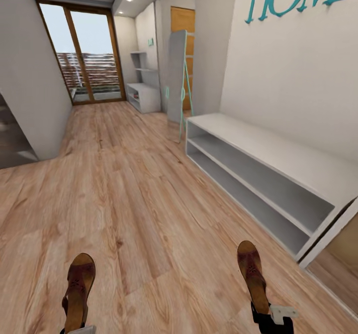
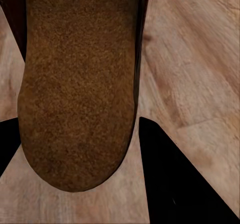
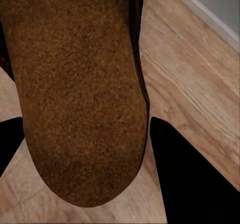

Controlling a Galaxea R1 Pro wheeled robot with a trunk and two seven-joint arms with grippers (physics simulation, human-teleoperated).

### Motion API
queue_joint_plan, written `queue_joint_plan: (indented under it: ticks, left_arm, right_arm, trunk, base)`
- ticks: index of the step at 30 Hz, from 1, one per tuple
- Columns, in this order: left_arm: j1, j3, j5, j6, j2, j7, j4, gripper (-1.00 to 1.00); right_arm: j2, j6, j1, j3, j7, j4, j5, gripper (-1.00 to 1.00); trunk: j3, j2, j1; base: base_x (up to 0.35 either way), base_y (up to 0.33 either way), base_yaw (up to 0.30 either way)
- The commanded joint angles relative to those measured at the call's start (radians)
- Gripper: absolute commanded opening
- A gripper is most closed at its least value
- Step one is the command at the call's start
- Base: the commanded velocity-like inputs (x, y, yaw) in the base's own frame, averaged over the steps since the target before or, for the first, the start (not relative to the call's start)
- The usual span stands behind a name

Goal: Pick up the two gym shoes and the two sandals from the corridor floor and place them onto the hallstand (shoe rack) in the corridor, making sure they are on the rack and not on the floor. Arrange them so the two gym shoes are next to each other and the two sandals are next to each other.

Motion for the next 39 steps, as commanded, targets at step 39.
queue_joint_plan:
  ticks: [39]
  left_arm:
    - [-0.001,-0.001,-0.005,-0.002,0.000,0.004,0.001,-1.00]
  right_arm:
    - [0.000,-0.003,-0.001,-0.009,0.002,0.001,0.007,-1.00]
  trunk:
    - [0.012,0.000,0.000]
  base:
    - [0.319,0.070,0.276]
